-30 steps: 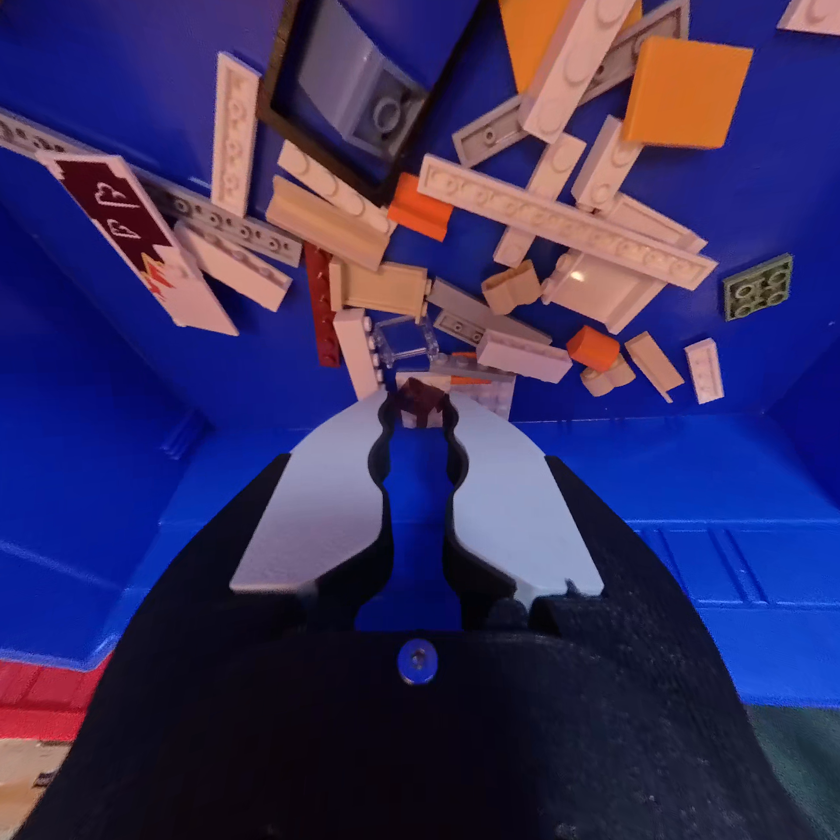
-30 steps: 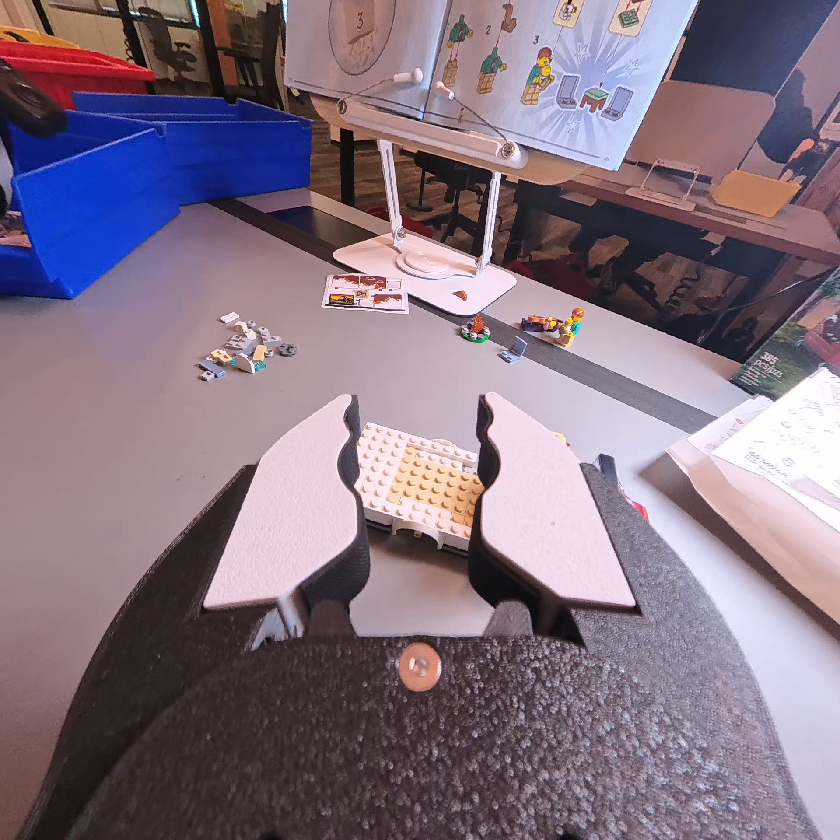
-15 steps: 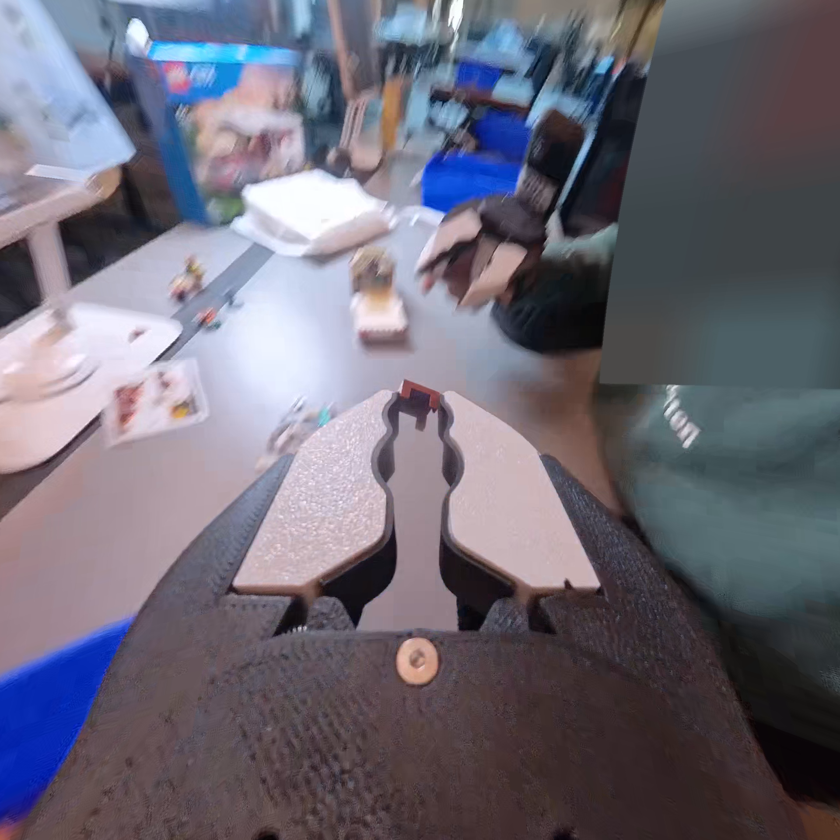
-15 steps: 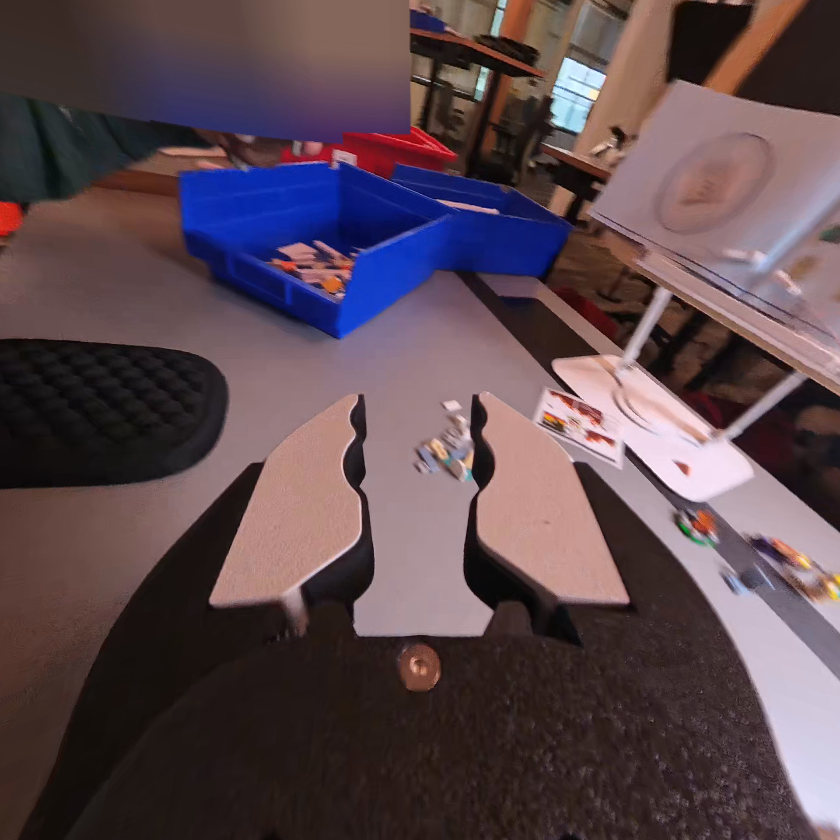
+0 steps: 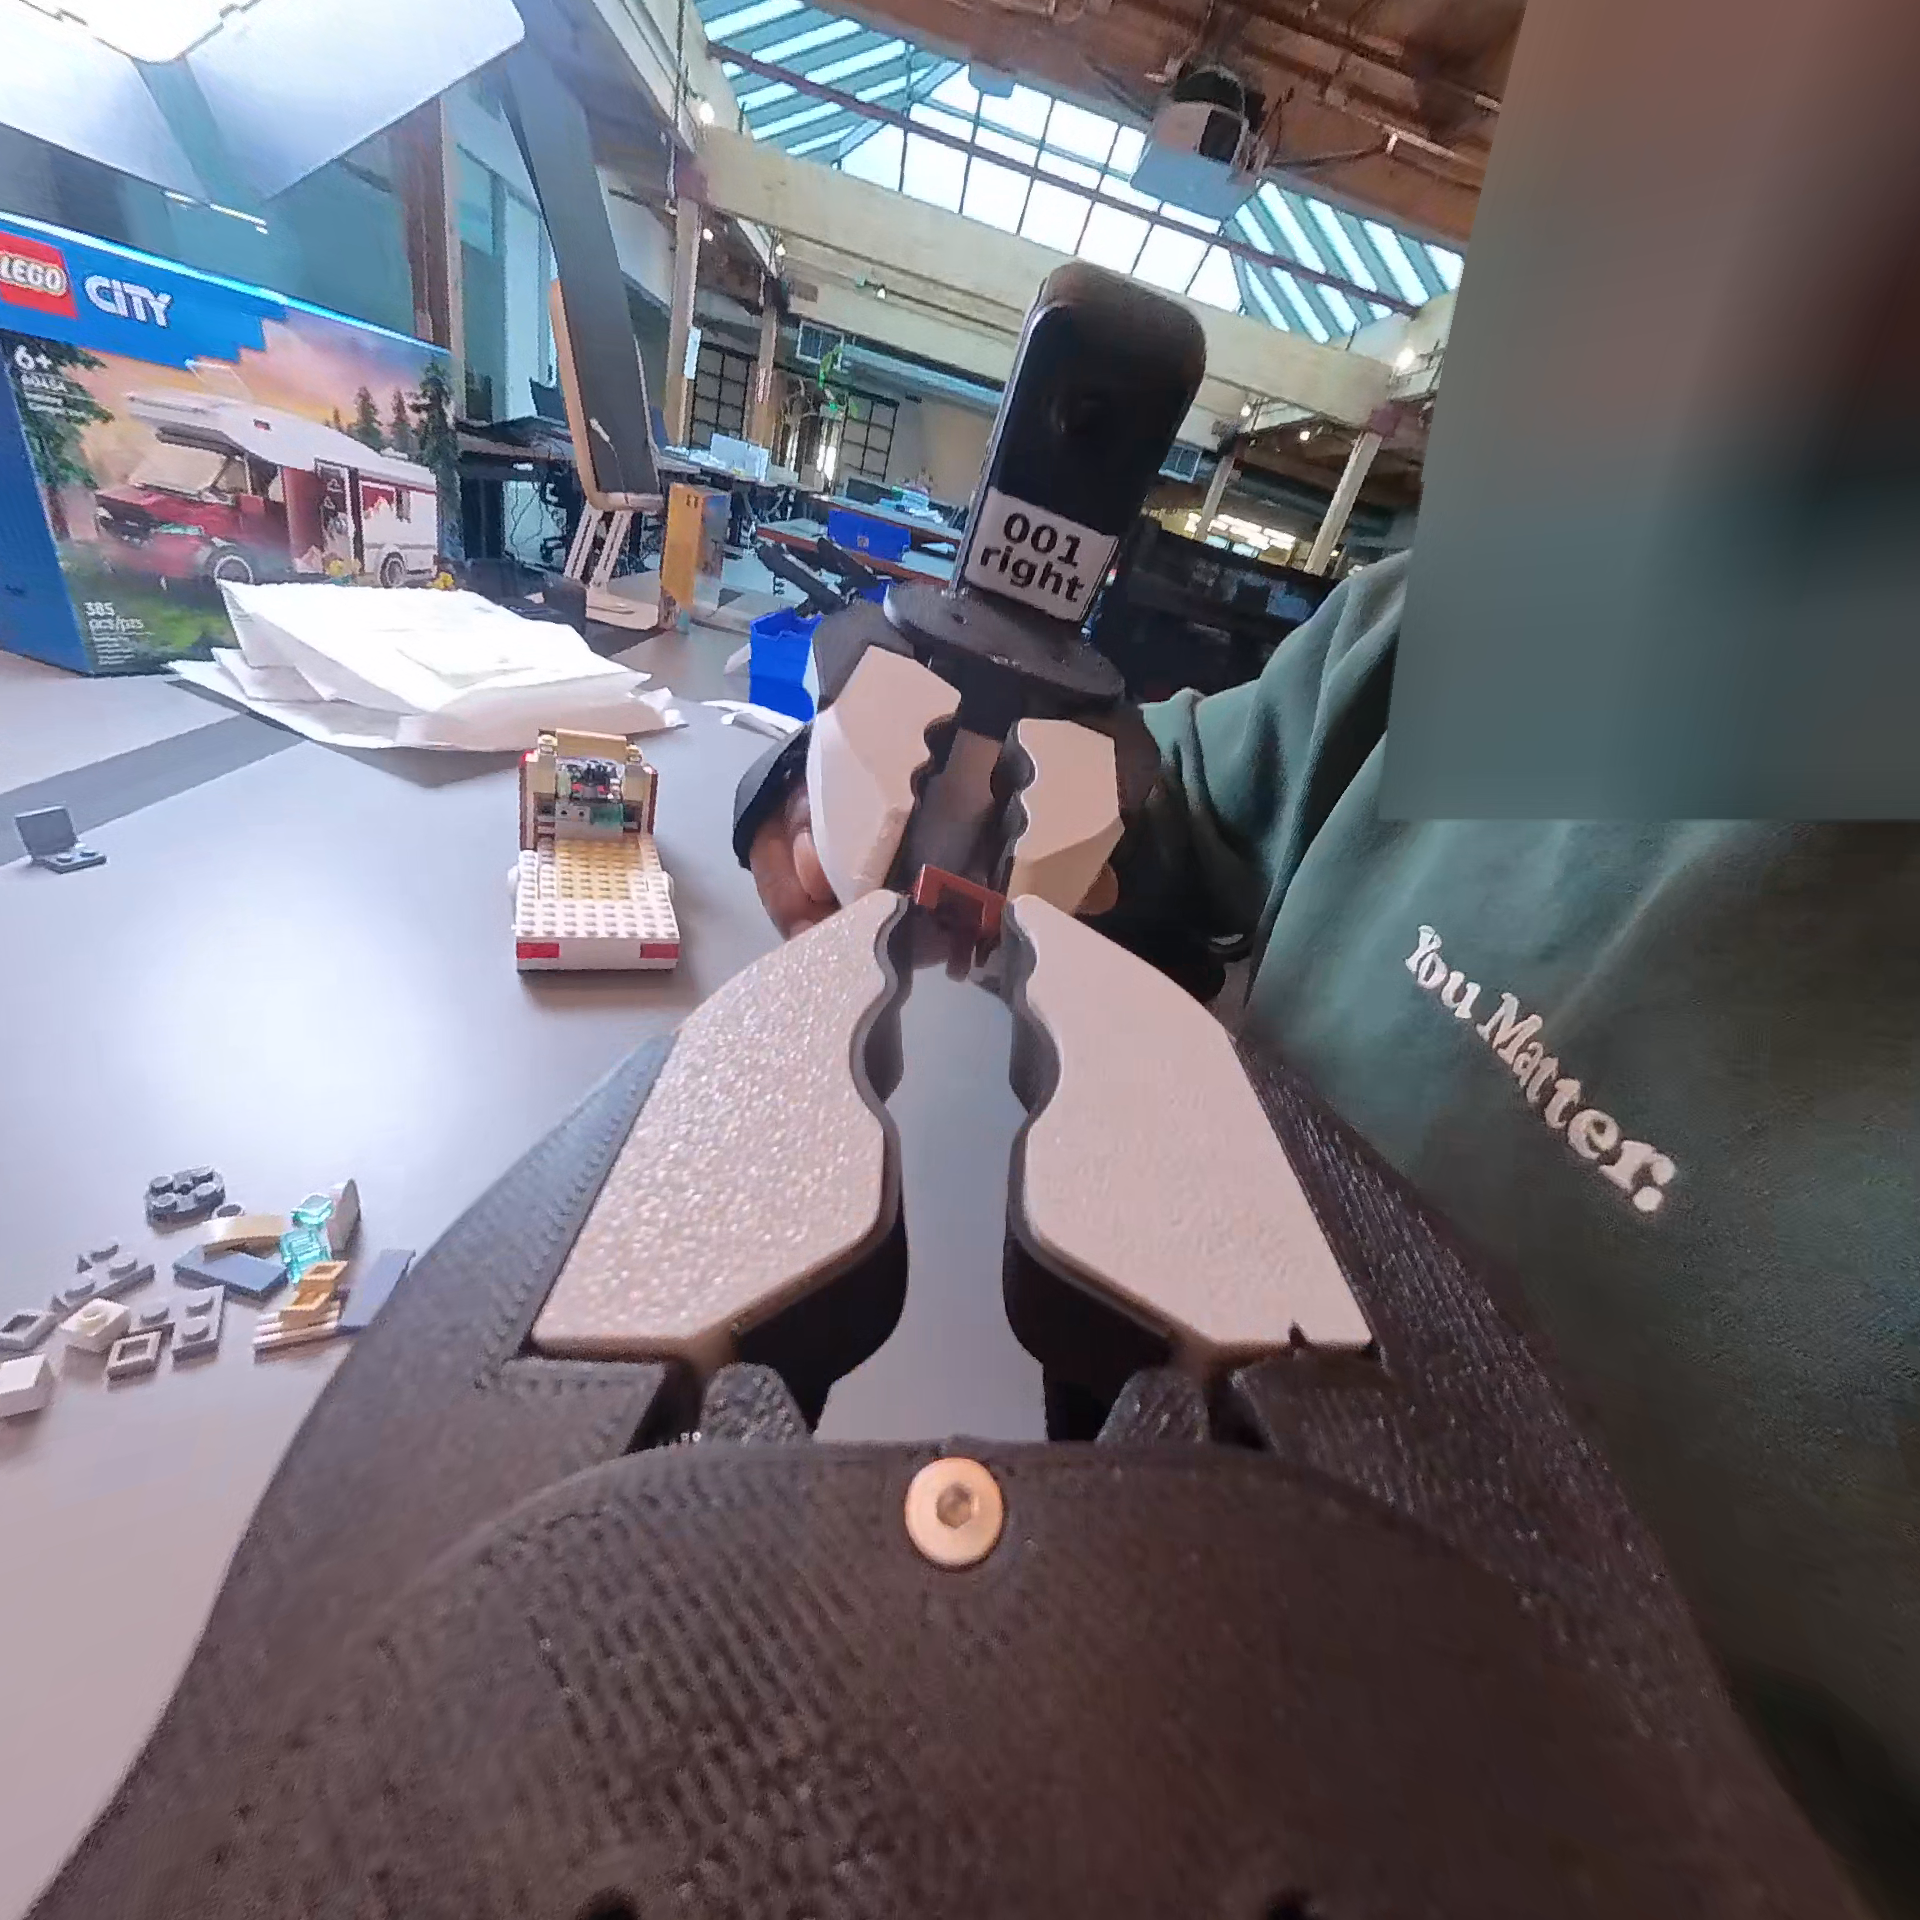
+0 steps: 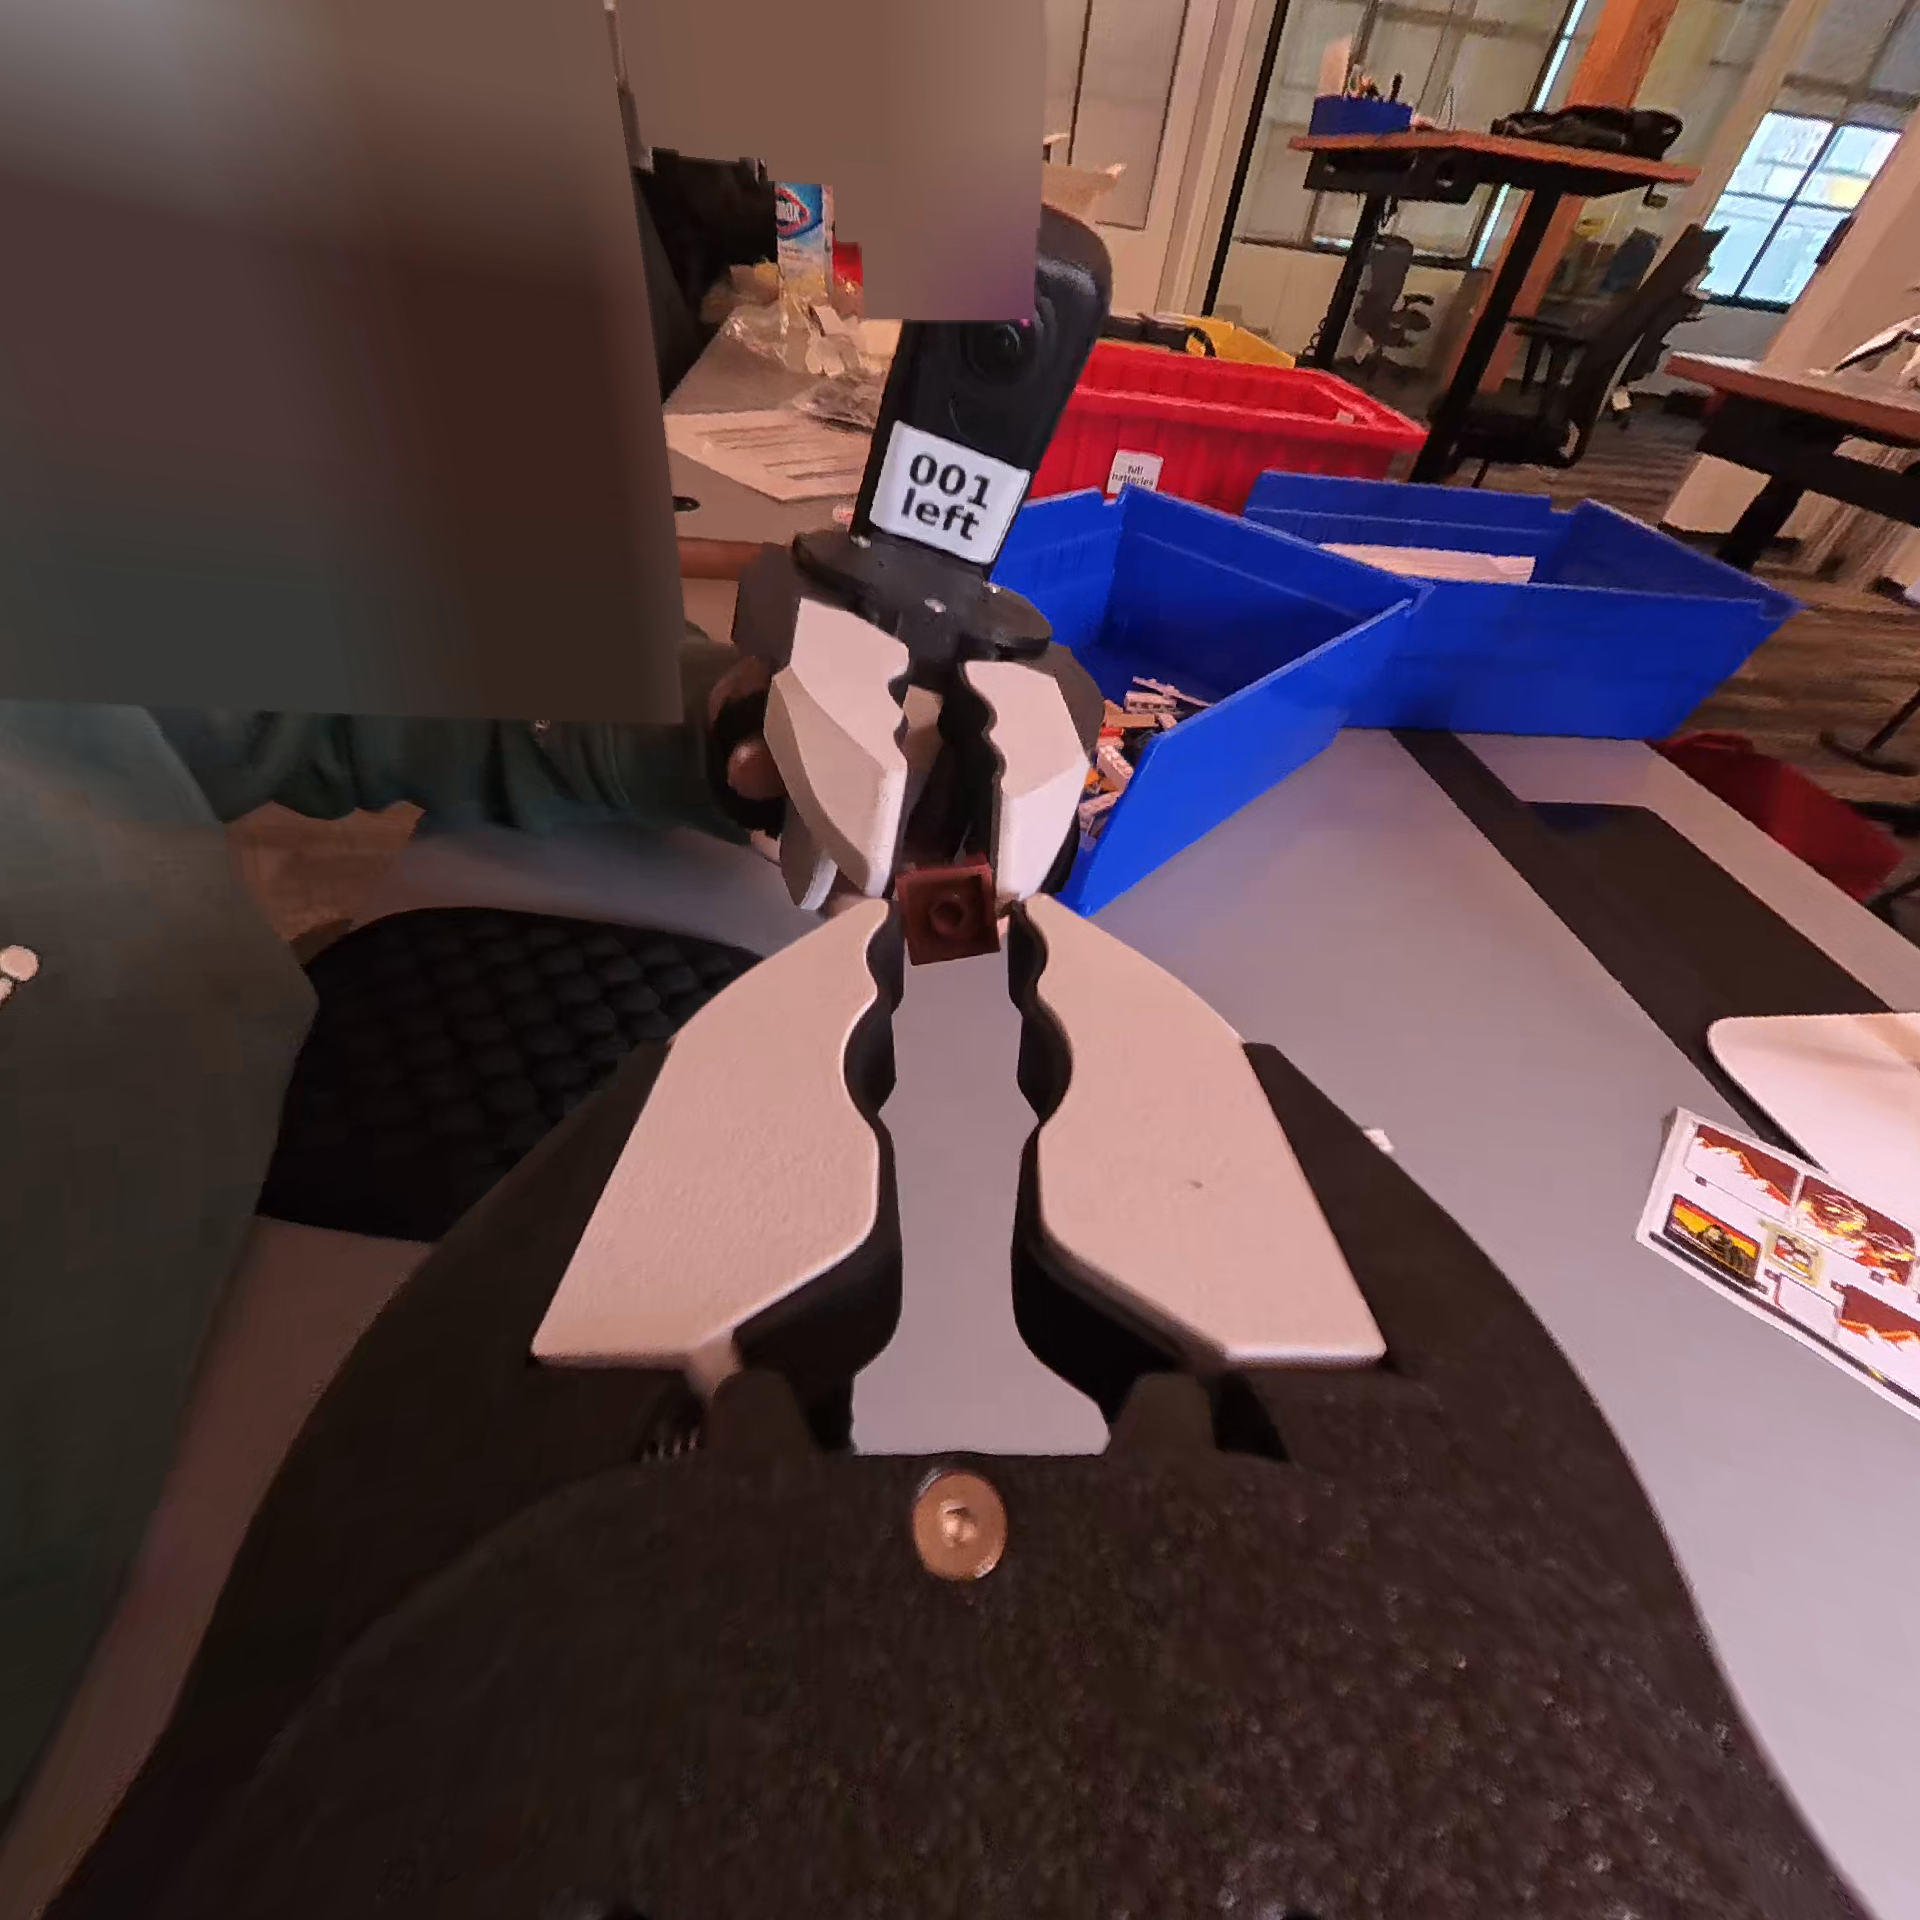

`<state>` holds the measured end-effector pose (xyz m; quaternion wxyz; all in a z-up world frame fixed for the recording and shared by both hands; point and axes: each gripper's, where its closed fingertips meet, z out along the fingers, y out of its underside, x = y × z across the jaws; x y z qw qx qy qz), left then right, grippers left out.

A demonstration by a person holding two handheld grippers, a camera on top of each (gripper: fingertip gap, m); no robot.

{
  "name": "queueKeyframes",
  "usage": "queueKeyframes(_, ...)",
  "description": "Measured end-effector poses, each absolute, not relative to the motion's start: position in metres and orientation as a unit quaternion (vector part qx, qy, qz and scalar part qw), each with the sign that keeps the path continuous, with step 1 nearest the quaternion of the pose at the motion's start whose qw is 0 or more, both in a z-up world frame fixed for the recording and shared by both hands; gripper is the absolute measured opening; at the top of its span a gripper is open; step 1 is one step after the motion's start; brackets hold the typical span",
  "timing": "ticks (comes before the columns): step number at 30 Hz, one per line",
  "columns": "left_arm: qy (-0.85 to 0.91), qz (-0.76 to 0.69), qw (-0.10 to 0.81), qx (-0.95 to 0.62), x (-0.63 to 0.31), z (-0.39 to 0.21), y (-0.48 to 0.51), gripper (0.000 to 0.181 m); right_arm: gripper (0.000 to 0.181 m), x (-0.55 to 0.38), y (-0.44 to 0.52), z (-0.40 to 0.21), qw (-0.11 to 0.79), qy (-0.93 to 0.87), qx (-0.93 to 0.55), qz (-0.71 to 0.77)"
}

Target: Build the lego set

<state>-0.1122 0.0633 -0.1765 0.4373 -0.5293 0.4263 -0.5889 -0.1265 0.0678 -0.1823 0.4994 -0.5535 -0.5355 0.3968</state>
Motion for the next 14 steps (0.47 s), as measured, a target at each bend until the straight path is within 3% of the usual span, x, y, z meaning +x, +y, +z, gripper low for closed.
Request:
queueKeyframes(2,0.433,-0.571,0.436,-0.544,-0.112,-0.184,0.066,0.019,0.017,-0.122,0.068,-0.190,0.487,-0.551,-0.560,0.382)
queueKeyframes(5,0.448,-0.507,0.460,-0.575,-0.130,-0.179,0.077,0.041,0.017,-0.100,0.079,-0.225,0.411,-0.593,-0.620,0.308)
queueKeyframes(10,0.425,-0.225,0.539,-0.692,-0.247,-0.135,0.142,0.035,0.017,-0.022,0.108,-0.286,0.286,-0.596,-0.731,0.169)
queueKeyframes(14,0.335,-0.080,0.482,-0.806,-0.361,-0.133,0.187,0.030,0.017,0.025,0.115,-0.314,0.206,-0.583,-0.779,0.102)
